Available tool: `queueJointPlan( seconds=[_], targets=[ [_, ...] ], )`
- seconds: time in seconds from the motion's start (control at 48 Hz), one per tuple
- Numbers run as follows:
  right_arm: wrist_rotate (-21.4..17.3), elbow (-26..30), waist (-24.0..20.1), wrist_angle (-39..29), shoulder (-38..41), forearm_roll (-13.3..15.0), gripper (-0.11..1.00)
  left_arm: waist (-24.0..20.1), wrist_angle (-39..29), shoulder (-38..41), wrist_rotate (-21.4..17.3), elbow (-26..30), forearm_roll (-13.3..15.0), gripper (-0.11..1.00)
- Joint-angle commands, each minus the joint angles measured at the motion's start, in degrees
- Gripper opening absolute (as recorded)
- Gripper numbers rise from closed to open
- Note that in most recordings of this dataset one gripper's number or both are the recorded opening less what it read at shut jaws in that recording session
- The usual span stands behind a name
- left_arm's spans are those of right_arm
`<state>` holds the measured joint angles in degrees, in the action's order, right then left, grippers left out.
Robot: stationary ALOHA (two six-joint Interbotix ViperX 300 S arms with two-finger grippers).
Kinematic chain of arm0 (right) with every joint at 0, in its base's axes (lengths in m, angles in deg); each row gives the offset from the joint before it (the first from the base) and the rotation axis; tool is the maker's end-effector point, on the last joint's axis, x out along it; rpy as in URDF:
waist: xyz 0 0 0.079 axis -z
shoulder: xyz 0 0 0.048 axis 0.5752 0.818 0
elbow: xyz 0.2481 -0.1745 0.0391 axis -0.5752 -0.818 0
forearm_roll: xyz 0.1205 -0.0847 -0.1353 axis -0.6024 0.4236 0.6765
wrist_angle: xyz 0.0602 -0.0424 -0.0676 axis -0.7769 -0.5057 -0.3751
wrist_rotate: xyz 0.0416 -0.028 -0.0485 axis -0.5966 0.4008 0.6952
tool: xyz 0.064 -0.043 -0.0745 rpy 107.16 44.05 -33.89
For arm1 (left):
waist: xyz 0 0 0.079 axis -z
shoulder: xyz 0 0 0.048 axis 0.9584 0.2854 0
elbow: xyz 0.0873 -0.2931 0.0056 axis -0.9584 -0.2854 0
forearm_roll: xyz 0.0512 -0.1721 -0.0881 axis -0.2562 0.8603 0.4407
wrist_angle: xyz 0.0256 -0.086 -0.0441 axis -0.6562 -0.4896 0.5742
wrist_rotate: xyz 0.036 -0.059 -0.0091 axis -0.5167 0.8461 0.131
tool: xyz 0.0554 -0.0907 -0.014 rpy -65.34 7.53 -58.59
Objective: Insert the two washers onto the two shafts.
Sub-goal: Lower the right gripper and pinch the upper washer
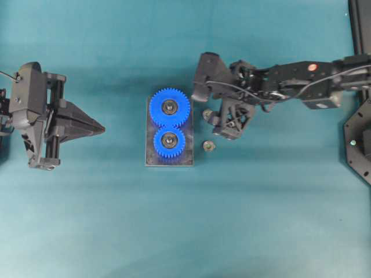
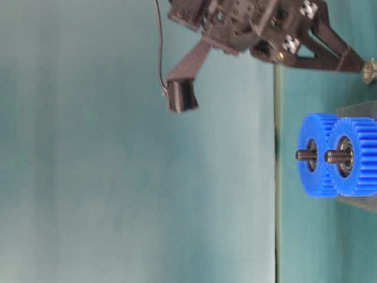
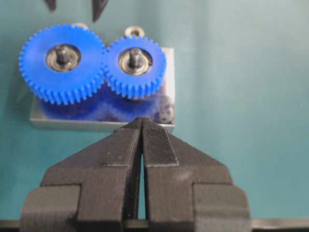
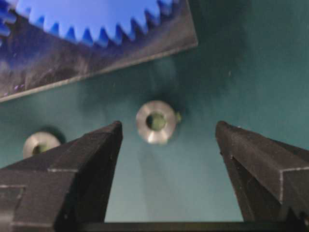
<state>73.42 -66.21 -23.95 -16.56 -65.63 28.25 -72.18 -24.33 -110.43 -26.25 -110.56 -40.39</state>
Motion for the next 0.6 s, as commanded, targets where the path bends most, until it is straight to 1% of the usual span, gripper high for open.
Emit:
queueJointPlan(
  seconds=[0.0,0.292,0.584],
  targets=[
    [0.53,1.93,0.26,0.26,0.26,0.53,0.83,0.09,0.53,-0.09,0.09,0.97,-0.26,0.00],
    [0.26,3.08,-0.26,-0.26,2.90,0.53,0.81,0.09,0.79,-0.18,0.00,0.35,-0.18,0.00],
    [0.26,3.25,-0.44,-2.37,3.43,0.53,0.81,0.09,0.88,-0.18,0.09,0.26,-0.26,0.00]
  ],
)
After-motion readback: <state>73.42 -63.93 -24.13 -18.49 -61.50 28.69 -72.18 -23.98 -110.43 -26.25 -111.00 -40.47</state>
